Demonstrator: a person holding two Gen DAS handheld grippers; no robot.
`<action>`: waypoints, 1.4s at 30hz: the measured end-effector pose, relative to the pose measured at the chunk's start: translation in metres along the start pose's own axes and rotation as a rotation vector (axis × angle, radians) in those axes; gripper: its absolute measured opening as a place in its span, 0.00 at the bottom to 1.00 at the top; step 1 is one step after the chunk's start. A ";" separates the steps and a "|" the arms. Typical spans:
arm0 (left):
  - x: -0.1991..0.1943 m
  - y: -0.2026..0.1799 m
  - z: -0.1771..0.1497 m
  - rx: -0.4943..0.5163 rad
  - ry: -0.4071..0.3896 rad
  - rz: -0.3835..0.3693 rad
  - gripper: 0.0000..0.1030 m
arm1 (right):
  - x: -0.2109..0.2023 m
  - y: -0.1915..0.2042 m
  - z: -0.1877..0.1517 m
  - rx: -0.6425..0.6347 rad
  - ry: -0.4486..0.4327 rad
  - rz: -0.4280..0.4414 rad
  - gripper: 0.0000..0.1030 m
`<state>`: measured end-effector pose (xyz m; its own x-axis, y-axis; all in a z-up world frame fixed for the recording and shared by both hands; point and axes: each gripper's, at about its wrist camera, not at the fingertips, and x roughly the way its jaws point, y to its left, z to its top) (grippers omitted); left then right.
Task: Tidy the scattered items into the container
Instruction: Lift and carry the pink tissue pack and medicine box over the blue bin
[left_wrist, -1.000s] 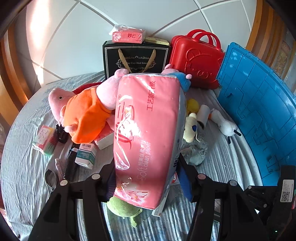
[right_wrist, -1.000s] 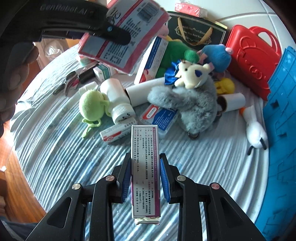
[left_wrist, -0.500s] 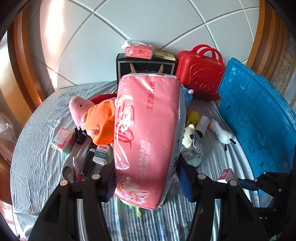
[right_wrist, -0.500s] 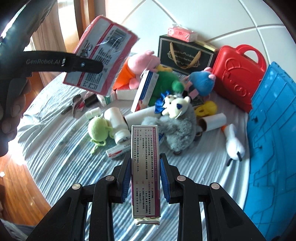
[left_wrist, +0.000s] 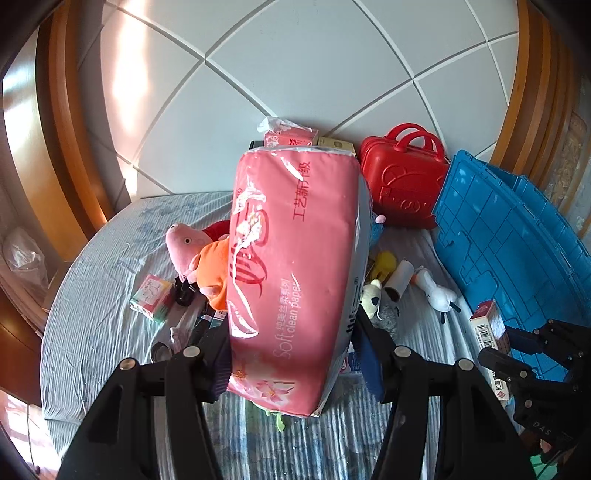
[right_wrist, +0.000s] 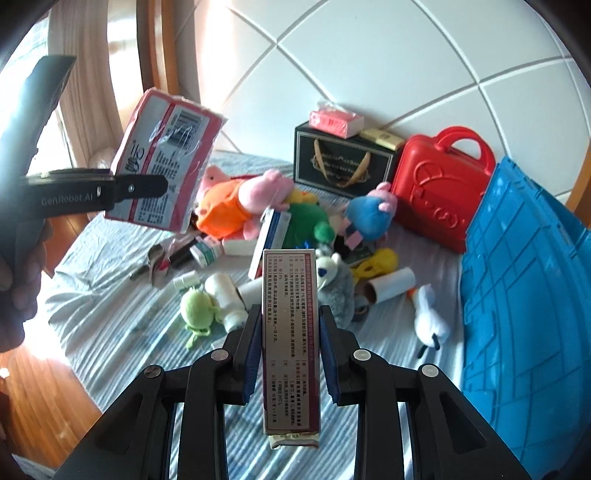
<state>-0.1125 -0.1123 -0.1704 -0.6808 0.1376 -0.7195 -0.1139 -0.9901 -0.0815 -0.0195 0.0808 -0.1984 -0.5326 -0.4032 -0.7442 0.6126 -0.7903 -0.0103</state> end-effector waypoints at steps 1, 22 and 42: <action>-0.004 -0.001 0.002 0.000 -0.005 0.003 0.54 | -0.005 -0.001 0.003 0.006 -0.009 0.000 0.27; -0.086 -0.063 0.047 0.045 -0.141 0.018 0.54 | -0.100 -0.041 0.051 0.104 -0.177 -0.028 0.27; -0.106 -0.163 0.082 0.143 -0.209 -0.046 0.54 | -0.170 -0.111 0.054 0.177 -0.287 -0.077 0.27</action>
<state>-0.0810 0.0363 -0.0243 -0.8057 0.1997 -0.5576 -0.2396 -0.9709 -0.0015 -0.0287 0.2124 -0.0344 -0.7314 -0.4325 -0.5272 0.4668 -0.8812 0.0753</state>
